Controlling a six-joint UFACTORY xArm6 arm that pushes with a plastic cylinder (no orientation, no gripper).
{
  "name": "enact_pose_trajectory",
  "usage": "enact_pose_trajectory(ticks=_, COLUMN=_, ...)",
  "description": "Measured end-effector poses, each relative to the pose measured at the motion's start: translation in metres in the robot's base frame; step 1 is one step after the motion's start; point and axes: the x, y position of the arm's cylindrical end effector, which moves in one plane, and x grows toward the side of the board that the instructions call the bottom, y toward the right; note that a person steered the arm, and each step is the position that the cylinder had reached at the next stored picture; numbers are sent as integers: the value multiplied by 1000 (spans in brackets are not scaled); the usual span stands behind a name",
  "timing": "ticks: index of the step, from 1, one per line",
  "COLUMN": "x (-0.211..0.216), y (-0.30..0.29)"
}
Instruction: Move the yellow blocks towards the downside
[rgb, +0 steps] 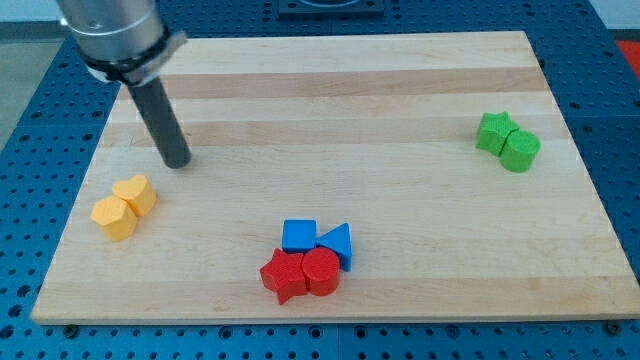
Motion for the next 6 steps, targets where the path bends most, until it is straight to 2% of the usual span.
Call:
enact_pose_trajectory(ticks=1, x=9, y=11)
enact_pose_trajectory(ticks=3, x=21, y=-14)
enact_pose_trajectory(ticks=4, x=48, y=-21)
enact_pose_trajectory(ticks=5, x=57, y=-24)
enact_pose_trajectory(ticks=6, x=45, y=-16)
